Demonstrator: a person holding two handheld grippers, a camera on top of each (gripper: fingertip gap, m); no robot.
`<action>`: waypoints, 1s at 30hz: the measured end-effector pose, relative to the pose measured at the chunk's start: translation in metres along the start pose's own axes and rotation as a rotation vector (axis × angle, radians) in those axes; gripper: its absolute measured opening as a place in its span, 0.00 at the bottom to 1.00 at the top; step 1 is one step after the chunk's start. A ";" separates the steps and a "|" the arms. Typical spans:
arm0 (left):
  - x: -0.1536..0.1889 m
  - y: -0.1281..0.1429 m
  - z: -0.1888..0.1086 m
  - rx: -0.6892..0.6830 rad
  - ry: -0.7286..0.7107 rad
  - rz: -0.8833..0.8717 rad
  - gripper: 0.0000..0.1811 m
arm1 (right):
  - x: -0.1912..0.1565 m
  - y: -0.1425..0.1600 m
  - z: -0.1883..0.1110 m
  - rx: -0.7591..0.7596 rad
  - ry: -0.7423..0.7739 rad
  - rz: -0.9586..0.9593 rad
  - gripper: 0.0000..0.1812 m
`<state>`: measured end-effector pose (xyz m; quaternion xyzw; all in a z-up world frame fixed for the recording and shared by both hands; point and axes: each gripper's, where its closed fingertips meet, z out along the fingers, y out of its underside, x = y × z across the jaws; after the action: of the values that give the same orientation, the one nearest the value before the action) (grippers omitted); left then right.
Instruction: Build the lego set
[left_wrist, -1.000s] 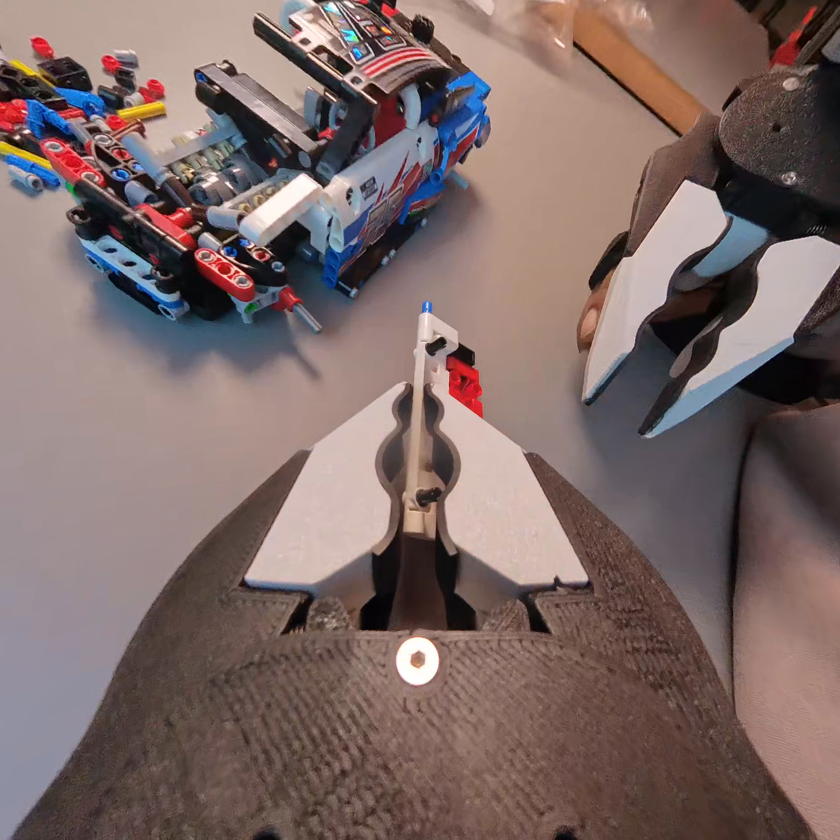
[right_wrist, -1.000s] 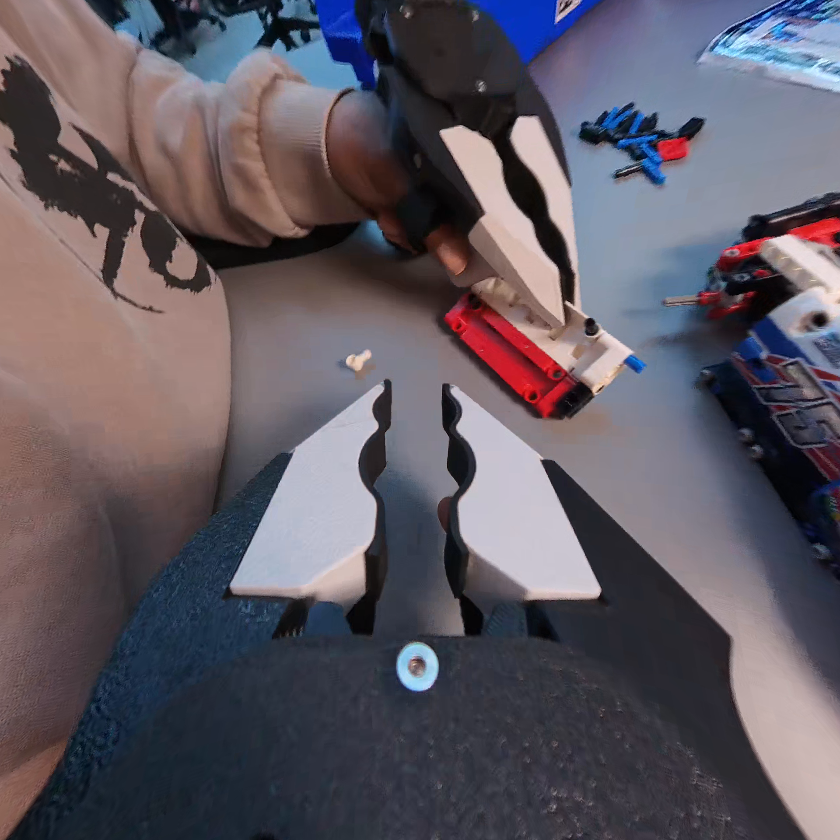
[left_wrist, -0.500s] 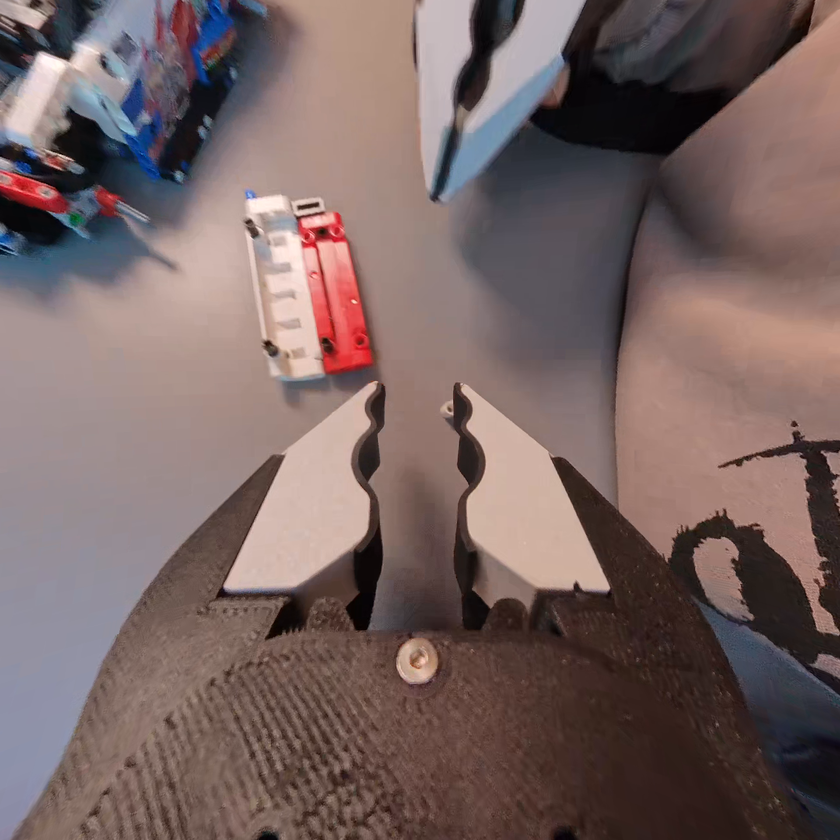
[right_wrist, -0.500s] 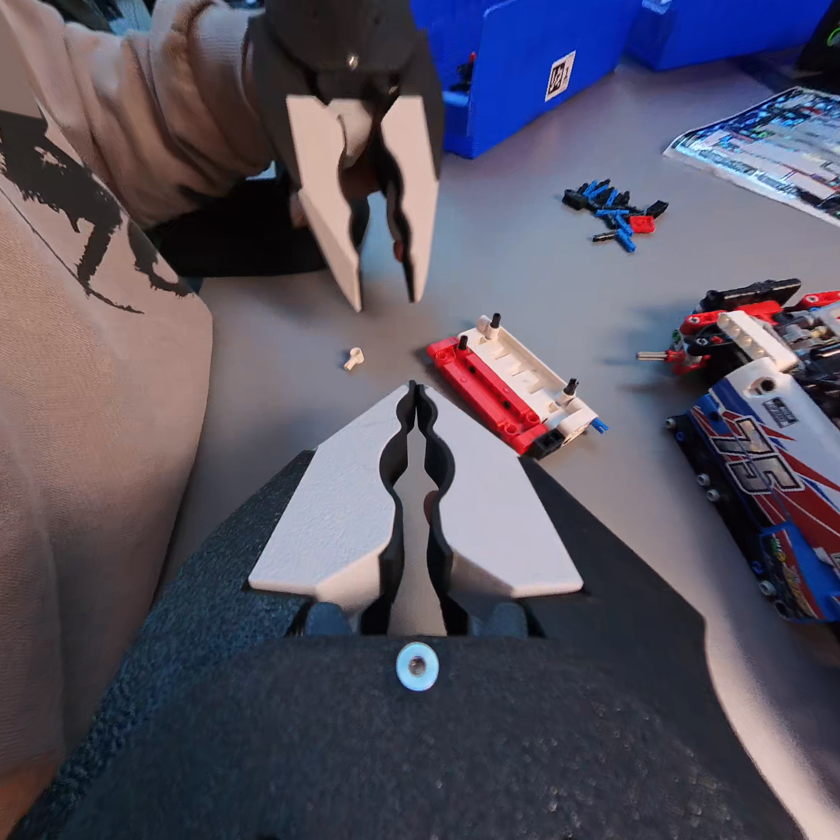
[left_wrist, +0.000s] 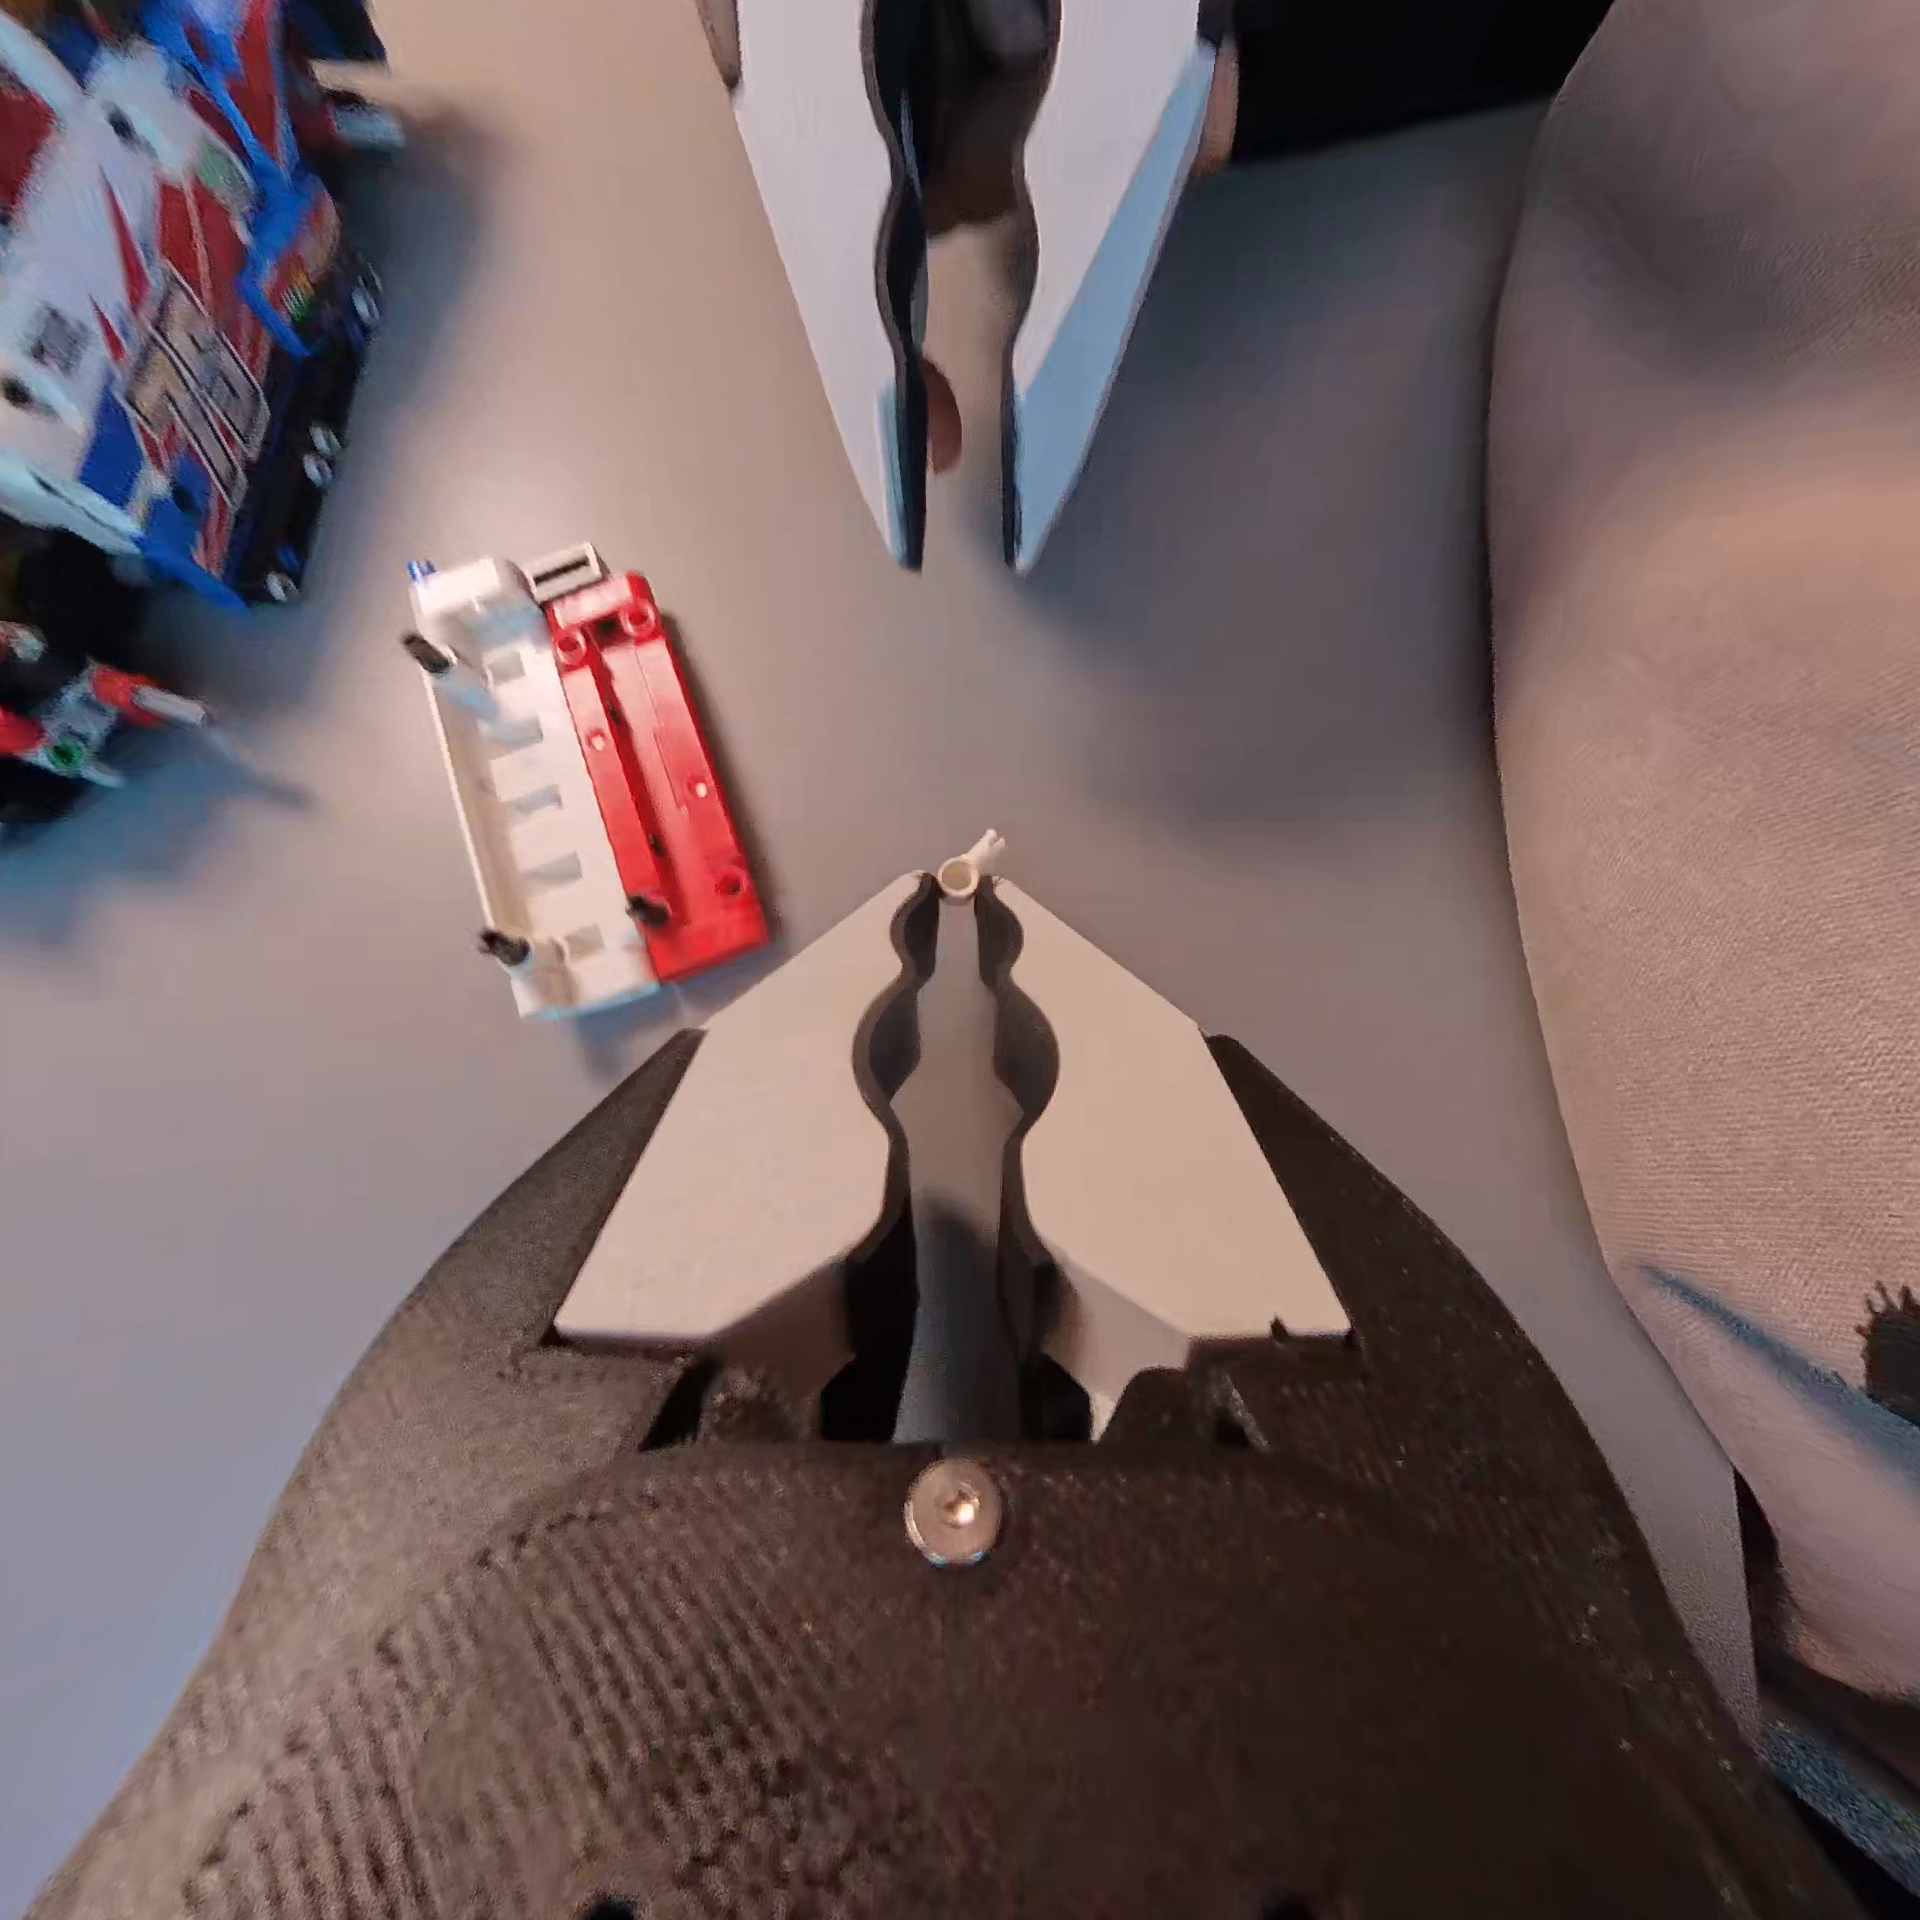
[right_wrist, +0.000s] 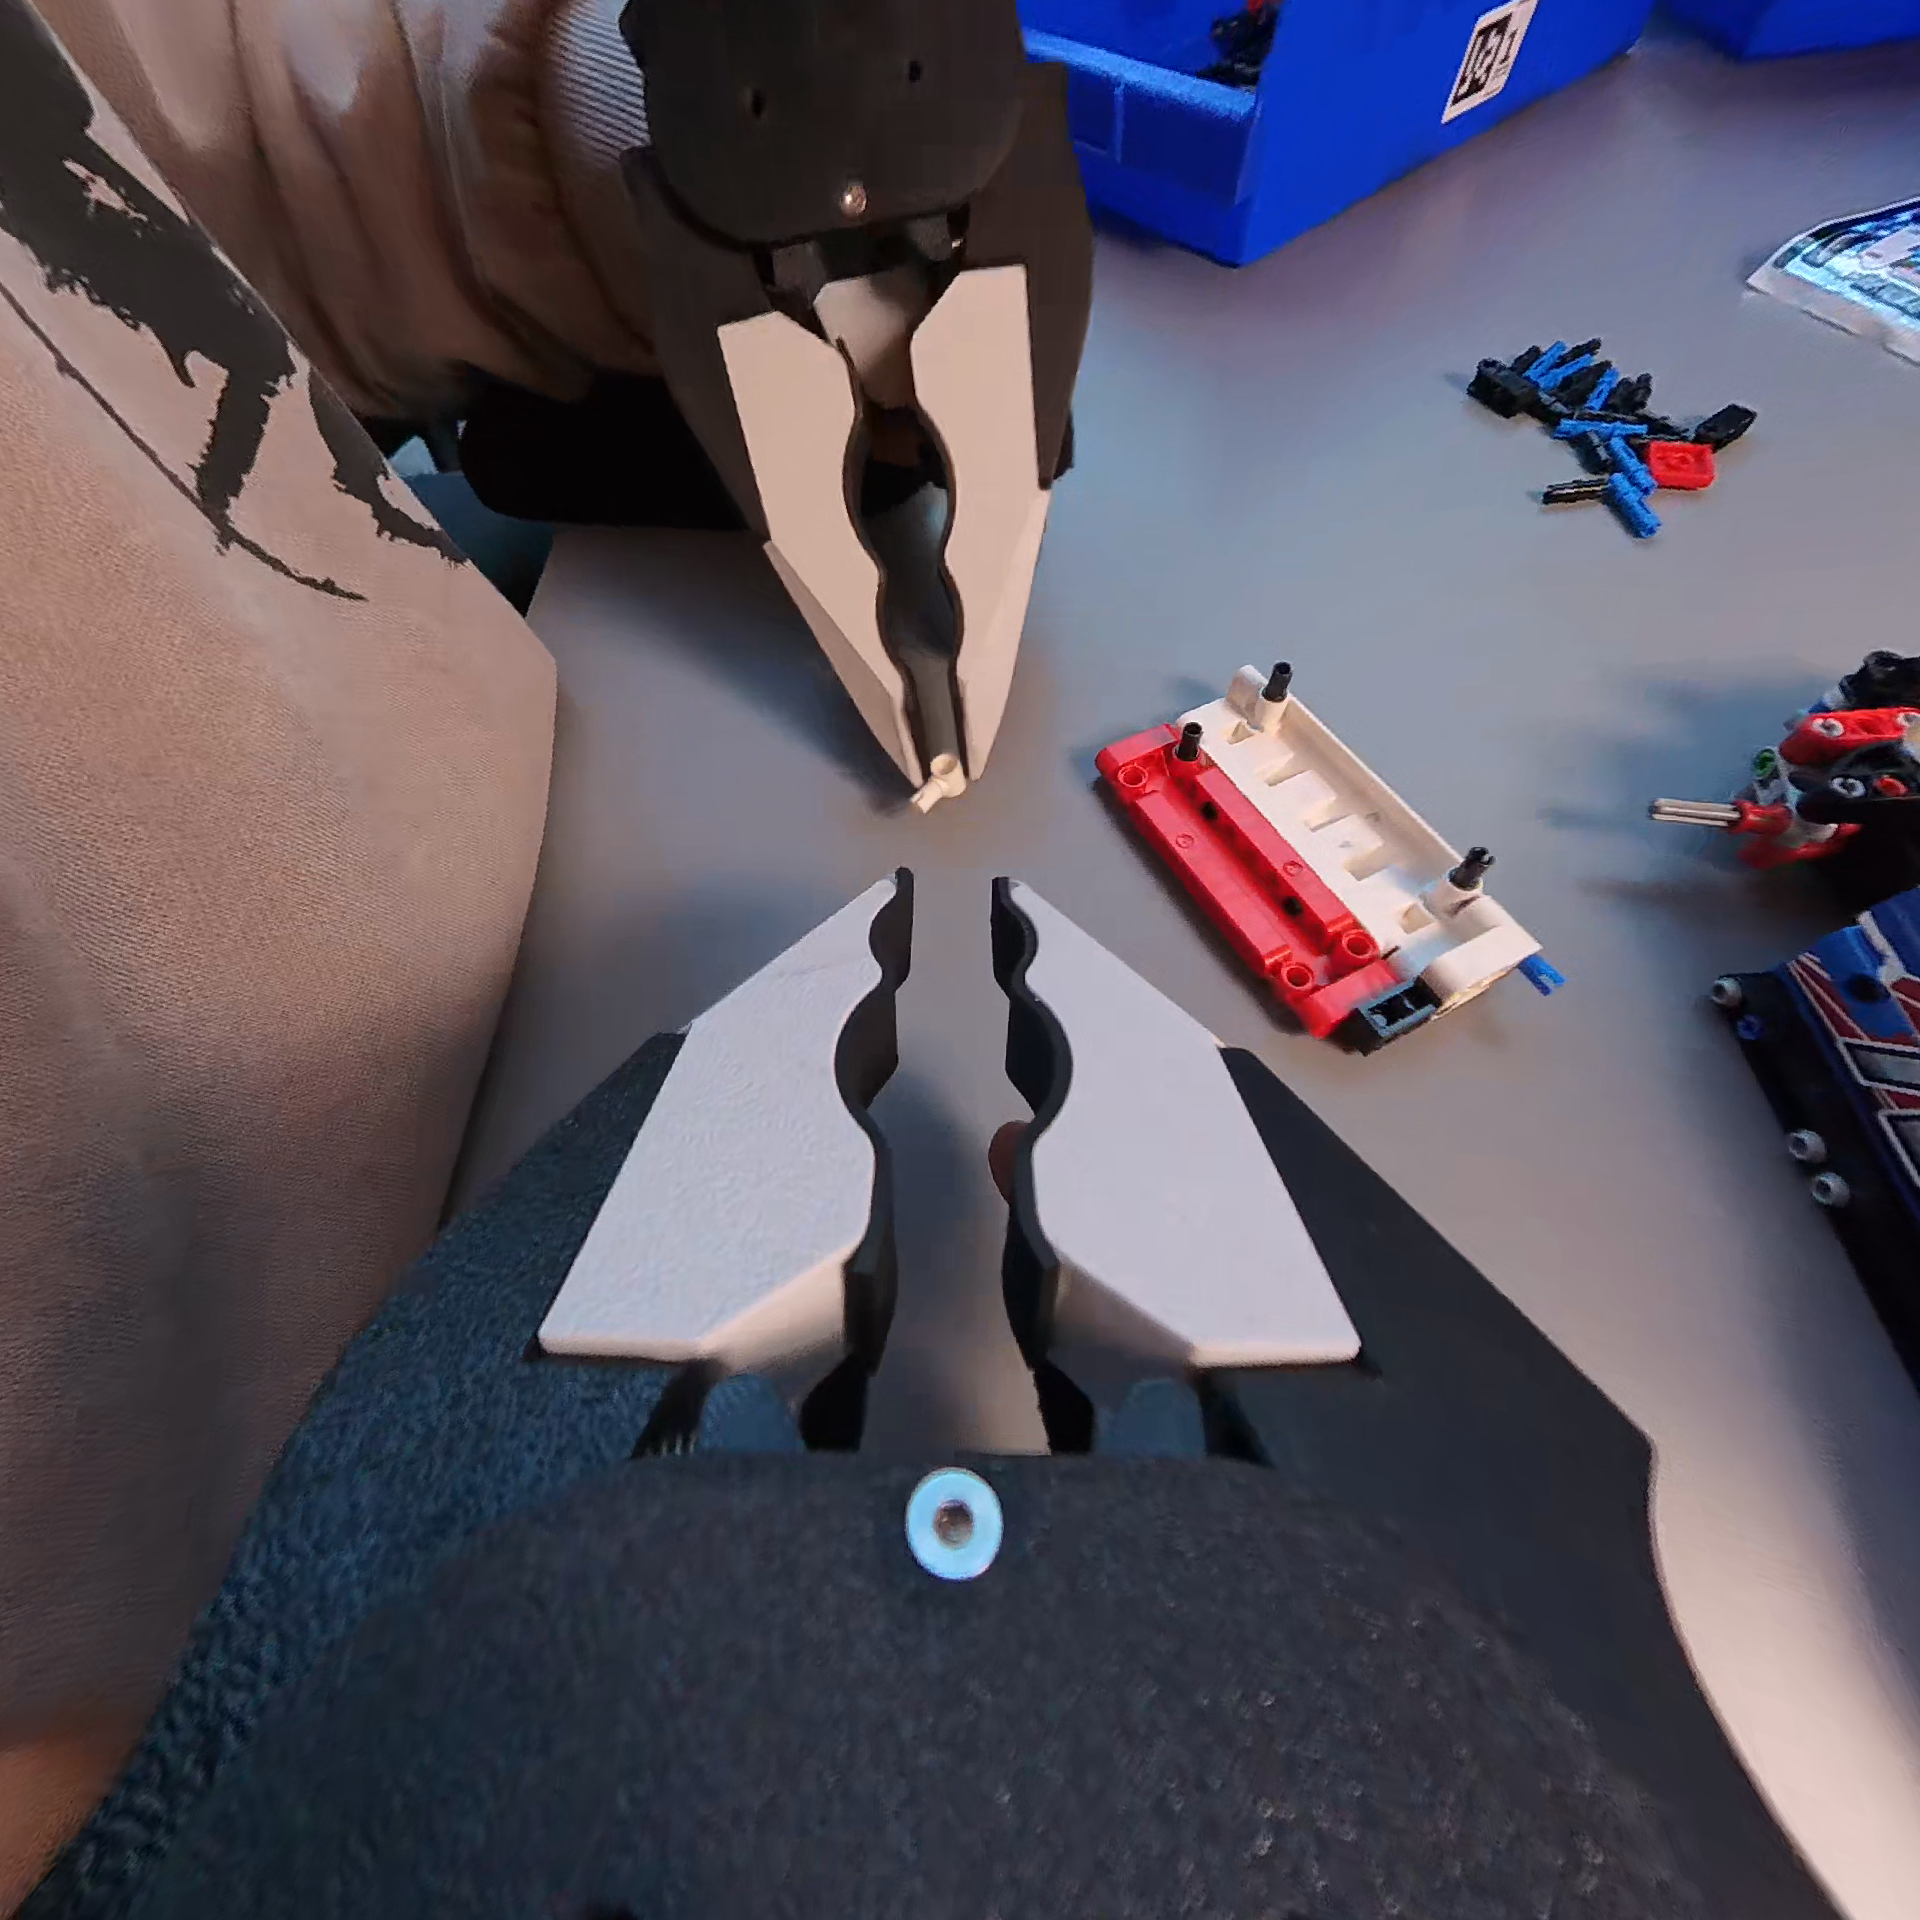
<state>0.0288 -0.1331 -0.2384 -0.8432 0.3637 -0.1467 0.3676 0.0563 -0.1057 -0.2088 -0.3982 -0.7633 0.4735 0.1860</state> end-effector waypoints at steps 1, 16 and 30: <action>-0.001 -0.014 -0.002 0.078 0.009 0.009 0.03 | 0.000 -0.001 0.000 0.007 0.002 -0.005 0.07; -0.029 -0.134 -0.041 0.900 0.569 -0.682 0.02 | 0.017 -0.084 -0.060 0.481 0.331 -0.256 0.03; -0.020 -0.129 -0.039 0.894 0.714 -0.786 0.02 | 0.008 -0.082 -0.058 0.488 0.158 -0.157 0.01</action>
<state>0.0602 -0.0788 -0.1175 -0.5802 0.0345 -0.6733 0.4570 0.0546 -0.0853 -0.1104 -0.3167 -0.6382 0.5952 0.3717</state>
